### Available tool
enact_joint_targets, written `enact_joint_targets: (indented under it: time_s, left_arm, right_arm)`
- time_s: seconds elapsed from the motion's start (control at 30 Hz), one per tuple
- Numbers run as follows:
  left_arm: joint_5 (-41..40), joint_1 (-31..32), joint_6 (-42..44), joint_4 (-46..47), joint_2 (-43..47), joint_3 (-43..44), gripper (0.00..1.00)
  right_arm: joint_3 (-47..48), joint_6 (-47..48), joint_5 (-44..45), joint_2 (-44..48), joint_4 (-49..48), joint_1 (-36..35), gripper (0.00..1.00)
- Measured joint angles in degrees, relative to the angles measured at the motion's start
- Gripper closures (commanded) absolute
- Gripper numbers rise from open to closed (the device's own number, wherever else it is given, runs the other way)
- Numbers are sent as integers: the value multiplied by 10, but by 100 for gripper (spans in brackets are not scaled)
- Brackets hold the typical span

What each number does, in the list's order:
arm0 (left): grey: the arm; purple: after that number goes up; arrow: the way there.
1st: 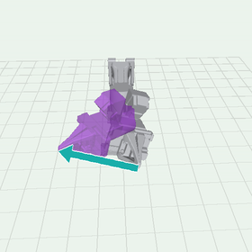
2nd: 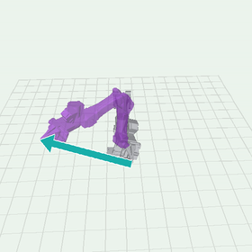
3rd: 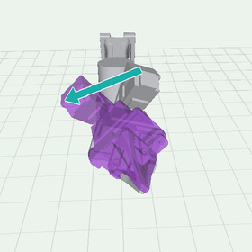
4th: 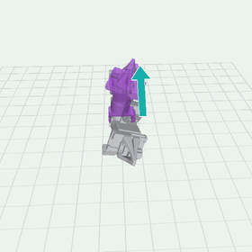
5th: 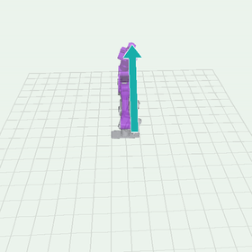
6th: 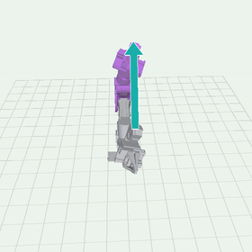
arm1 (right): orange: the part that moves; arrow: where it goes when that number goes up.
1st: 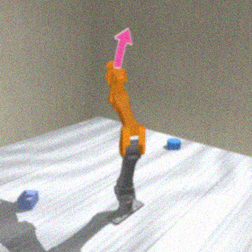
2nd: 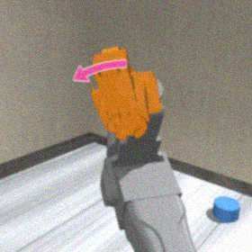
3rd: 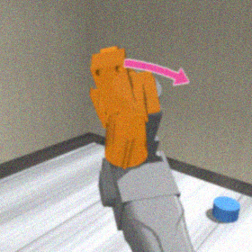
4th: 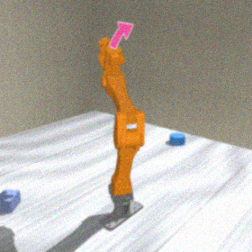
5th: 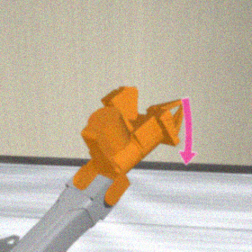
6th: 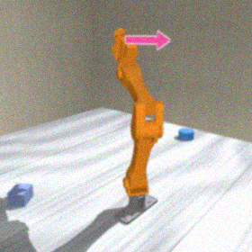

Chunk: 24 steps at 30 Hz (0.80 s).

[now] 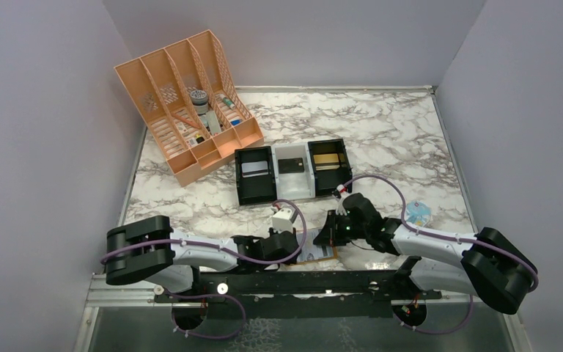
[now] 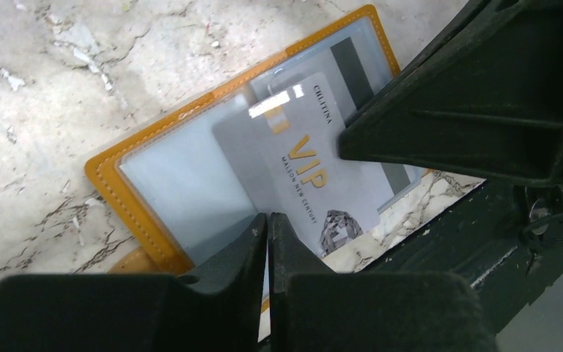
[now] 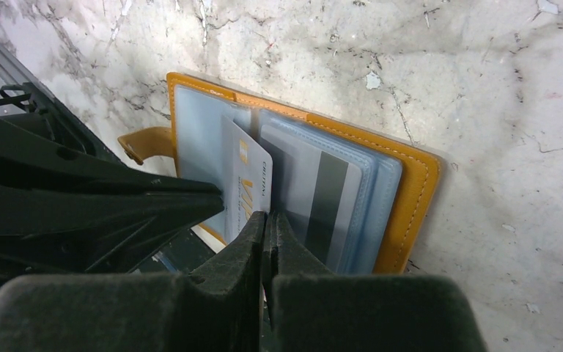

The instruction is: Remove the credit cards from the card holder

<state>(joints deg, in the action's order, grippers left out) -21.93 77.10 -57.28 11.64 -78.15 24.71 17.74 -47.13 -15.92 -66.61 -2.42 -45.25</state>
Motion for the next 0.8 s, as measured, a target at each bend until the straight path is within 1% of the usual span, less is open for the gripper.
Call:
enact_joint_targets:
  time_s: [0.07,0.17,0.3,0.47,0.63,0.8]
  left_arm:
    - [-1,0,-7,-7,-11,14,96]
    - [-5,0,-14,-27,-27,33,98]
    - [-7,0,-23,-32,-31,38,100]
    - [-9,0,-28,-33,-31,38,100]
    - [-10,0,-33,-35,-30,38,100]
    - [-12,0,-37,-38,-27,37,100]
  right_arm:
    - [0,0,-1,0,0,0,95]
    - [0,-1,-3,3,-3,3,85]
    - [-10,-10,-15,4,-21,3,78]
    - [-17,-12,-32,-2,-45,3,79]
    - [-23,-17,-53,-18,-74,3,85]
    - [-23,-21,-64,-29,-83,3,86]
